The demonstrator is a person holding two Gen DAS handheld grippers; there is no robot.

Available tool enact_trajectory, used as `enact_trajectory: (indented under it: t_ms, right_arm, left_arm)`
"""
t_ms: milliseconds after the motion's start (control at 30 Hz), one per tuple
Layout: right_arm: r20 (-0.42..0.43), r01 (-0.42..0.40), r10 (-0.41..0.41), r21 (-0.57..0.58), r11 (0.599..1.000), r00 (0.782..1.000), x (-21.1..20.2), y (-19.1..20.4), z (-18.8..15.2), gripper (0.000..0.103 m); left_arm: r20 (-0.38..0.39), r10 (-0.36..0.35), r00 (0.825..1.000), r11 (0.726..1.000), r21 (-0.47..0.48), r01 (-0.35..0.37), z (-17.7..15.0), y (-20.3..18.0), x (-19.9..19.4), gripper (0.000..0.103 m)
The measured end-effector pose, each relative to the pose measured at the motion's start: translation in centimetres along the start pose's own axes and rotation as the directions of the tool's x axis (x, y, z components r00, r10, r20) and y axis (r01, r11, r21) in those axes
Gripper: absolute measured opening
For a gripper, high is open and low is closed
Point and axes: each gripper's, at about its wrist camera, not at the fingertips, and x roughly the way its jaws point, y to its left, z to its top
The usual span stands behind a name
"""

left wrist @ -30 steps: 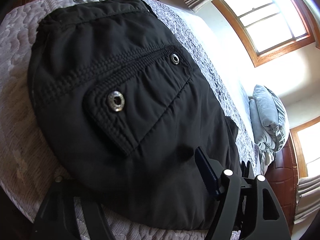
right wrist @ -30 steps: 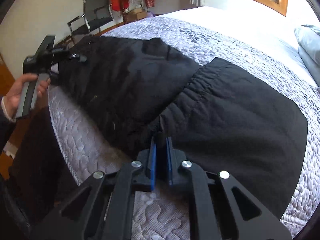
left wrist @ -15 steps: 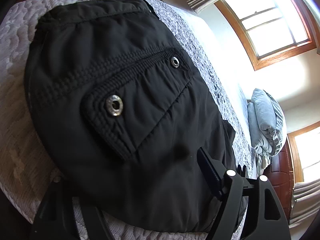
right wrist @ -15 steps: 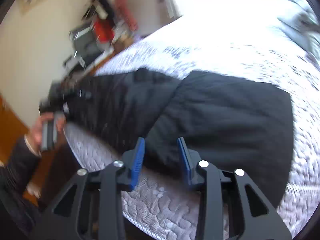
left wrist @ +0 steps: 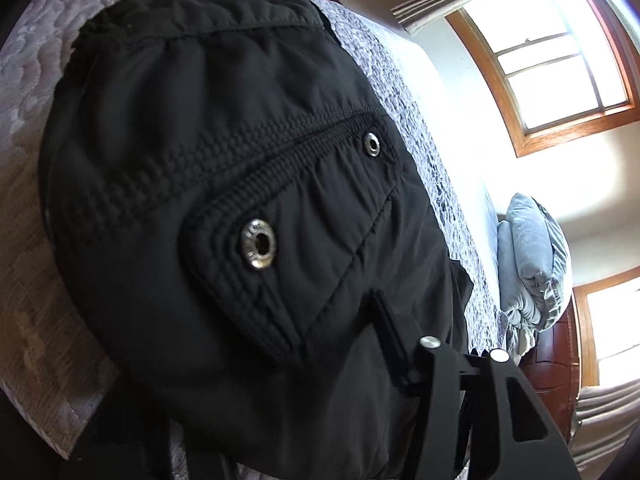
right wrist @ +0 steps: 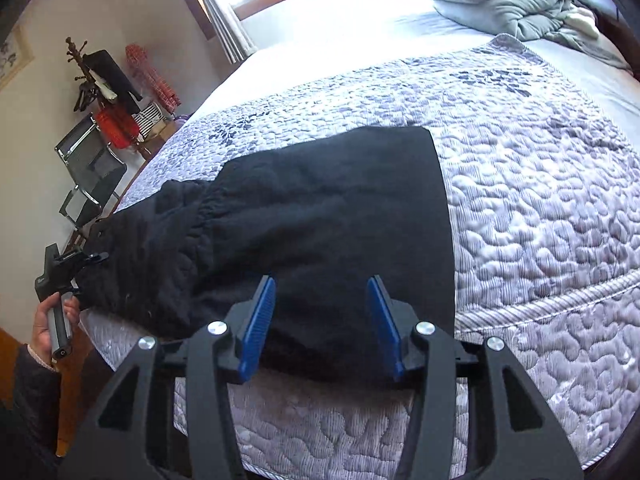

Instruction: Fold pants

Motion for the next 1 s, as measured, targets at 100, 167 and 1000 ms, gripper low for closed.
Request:
enact_trajectory:
  t_ms: [100, 167, 1000]
  right_arm:
    - [-0.015, 0.009, -0.009, -0.014, 1.0, 1.0, 0.6, 0.1, -0.5, 0.051]
    - [-0.02, 0.011, -0.012, -0.024, 1.0, 1.0, 0.9, 0.3, -0.5, 0.051]
    - [0.007, 0.016, -0.016, 0.011, 1.0, 1.0, 0.4, -0.6, -0.8, 0.054]
  left_arm:
    - [0.019, 0.006, 1.0, 1.0, 0.006, -0.006, -0.2, -0.1, -0.5, 0.036]
    - [0.042, 0.011, 0.999, 1.0, 0.018, -0.012, -0.4, -0.4, -1.0, 0.029]
    - [0.182, -0.079, 0.98, 0.617, 0.782, -0.096, -12.9, -21.3, -2.5, 0.019]
